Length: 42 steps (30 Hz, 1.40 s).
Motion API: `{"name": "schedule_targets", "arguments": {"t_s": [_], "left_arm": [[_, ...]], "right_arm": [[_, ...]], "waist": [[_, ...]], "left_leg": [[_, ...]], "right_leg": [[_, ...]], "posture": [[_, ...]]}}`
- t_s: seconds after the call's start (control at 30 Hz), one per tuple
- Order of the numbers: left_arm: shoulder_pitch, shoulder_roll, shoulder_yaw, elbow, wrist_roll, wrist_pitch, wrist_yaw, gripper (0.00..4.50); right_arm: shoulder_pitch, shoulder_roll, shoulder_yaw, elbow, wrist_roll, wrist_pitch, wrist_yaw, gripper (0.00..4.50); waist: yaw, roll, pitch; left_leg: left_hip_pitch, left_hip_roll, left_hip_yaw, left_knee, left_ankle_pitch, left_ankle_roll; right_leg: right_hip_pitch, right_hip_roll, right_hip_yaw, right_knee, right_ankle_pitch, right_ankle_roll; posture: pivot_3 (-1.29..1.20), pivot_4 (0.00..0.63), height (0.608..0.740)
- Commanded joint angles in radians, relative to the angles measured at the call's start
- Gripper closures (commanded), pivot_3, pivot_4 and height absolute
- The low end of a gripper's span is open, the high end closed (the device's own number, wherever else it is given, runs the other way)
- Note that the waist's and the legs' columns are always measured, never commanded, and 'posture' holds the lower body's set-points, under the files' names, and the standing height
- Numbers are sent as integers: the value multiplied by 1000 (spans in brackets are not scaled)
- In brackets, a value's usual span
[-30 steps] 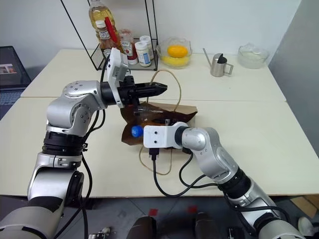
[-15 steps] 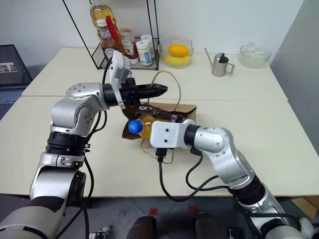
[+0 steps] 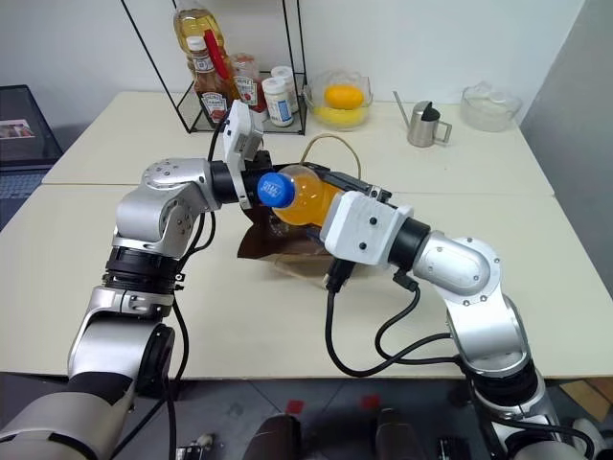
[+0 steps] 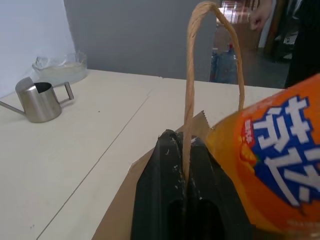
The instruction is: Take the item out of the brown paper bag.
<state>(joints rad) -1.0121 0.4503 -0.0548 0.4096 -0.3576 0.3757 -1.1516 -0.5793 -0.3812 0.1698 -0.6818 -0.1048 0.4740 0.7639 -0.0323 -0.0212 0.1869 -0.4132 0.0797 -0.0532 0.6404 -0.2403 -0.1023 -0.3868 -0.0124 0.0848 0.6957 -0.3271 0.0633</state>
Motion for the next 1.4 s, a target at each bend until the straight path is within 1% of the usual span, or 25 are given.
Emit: {"name": "schedule_targets", "arguments": {"t_s": [0.03, 0.23, 0.33, 0.47, 0.57, 0.67, 0.73, 0.83, 0.93, 0.97, 1.03, 1.13, 1.27, 1.37, 1.4], "left_arm": [[-39, -13, -1, 38, 16, -49, -16, 4500], [-72, -41, -3, 153, 56, -129, -29, 4500], [-86, -52, -2, 190, 67, -158, -33, 4500], [-100, -63, 4, 219, 74, -180, -40, 4500], [-107, -66, 11, 225, 72, -185, -43, 4500], [-109, -62, 17, 214, 67, -180, -45, 4500], [-110, -59, 20, 203, 64, -172, -45, 4500], [-108, -46, 28, 167, 55, -150, -46, 4500], [-101, -38, 31, 136, 48, -130, -43, 4500], [-96, -33, 33, 120, 45, -121, -43, 4500], [-85, -27, 36, 86, 39, -103, -40, 4500], [-73, -21, 39, 54, 35, -84, -35, 4500], [-61, -18, 41, 30, 34, -73, -26, 4500], [-53, -16, 42, 17, 32, -68, -23, 4500], [-50, -15, 43, 13, 32, -67, -22, 4500]], "right_arm": [[-36, -14, -64, -97, 39, 24, -34, 2076], [-47, -71, -154, -207, 85, 120, -55, 2076], [-18, -125, -192, -244, 98, 143, -49, 2076], [101, -237, -284, -248, 92, 113, -24, 2076], [234, -333, -357, -185, 58, 11, -8, 2076], [354, -412, -374, -88, 10, -129, -6, 2076], [415, -459, -359, -17, -33, -207, -11, 2076], [473, -552, -270, 152, -170, -328, -36, 2077], [468, -587, -208, 273, -249, -410, -65, 2077], [453, -597, -168, 326, -292, -432, -71, 2077], [414, -595, -93, 421, -363, -457, -80, 2077], [362, -563, -26, 504, -417, -456, -89, 2077], [324, -512, 8, 554, -427, -415, -71, 2078], [319, -498, 14, 558, -437, -405, -61, 2078], [320, -493, 10, 553, -434, -400, -62, 1728]], "waist": [[0, 0, 0], [1, 0, 0], [1, 0, 0], [5, 0, 0], [5, 0, 0], [3, 0, 0], [3, 0, 0], [2, 0, 0], [1, 0, 0], [0, 0, 0], [-1, 0, 0], [-1, 0, 0], [0, 0, 0], [0, 0, 0], [0, -1, 0]], "left_leg": [[0, 0, 0, 0, 0, 0], [-2, 0, 0, 0, 0, 0], [-2, 0, 0, 1, 0, 0], [-3, 0, -1, 1, 0, 0], [-3, -1, -1, 1, 0, 0], [-3, -1, 0, 1, 0, 0], [-3, -1, 0, 1, 0, 0], [-3, -1, 0, 1, 0, 0], [-3, -1, 0, 2, 0, 0], [-3, -1, 1, 2, 0, 0], [-2, -1, 1, 2, 0, 0], [-2, -1, 1, 3, 0, 0], [-2, -1, 1, 5, 2, -3], [-1, -1, 1, 5, 2, -3], [-1, -1, 1, 5, 2, -3]], "right_leg": [[0, 0, 0, 0, 0, 0], [-1, 0, 0, 0, 0, 0], [-1, 0, 0, 0, 0, 0], [-1, 0, 0, -1, 0, 0], [-1, 0, 0, -1, 0, 0], [-1, 0, 0, -1, 0, 0], [-1, 0, 0, -1, 0, 0], [-1, 0, 1, -1, 0, 0], [-1, 0, 1, -1, 0, 0], [-1, 0, 2, -1, 0, 0], [-1, 0, 2, -1, 0, 0], [-1, 0, 2, 0, 0, 0], [1, 0, 2, 0, 0, 1], [2, 0, 2, 0, 1, 1], [2, 0, 2, 0, 1, 1]], "posture": [[0, 150, 740], [0, 150, 740], [0, 150, 740], [0, 150, 740], [0, 150, 740], [0, 150, 740], [0, 150, 740], [0, 150, 740], [0, 150, 740], [0, 150, 740], [0, 150, 740], [0, 150, 740], [0, 150, 740], [0, 150, 740], [0, 150, 740]]}}
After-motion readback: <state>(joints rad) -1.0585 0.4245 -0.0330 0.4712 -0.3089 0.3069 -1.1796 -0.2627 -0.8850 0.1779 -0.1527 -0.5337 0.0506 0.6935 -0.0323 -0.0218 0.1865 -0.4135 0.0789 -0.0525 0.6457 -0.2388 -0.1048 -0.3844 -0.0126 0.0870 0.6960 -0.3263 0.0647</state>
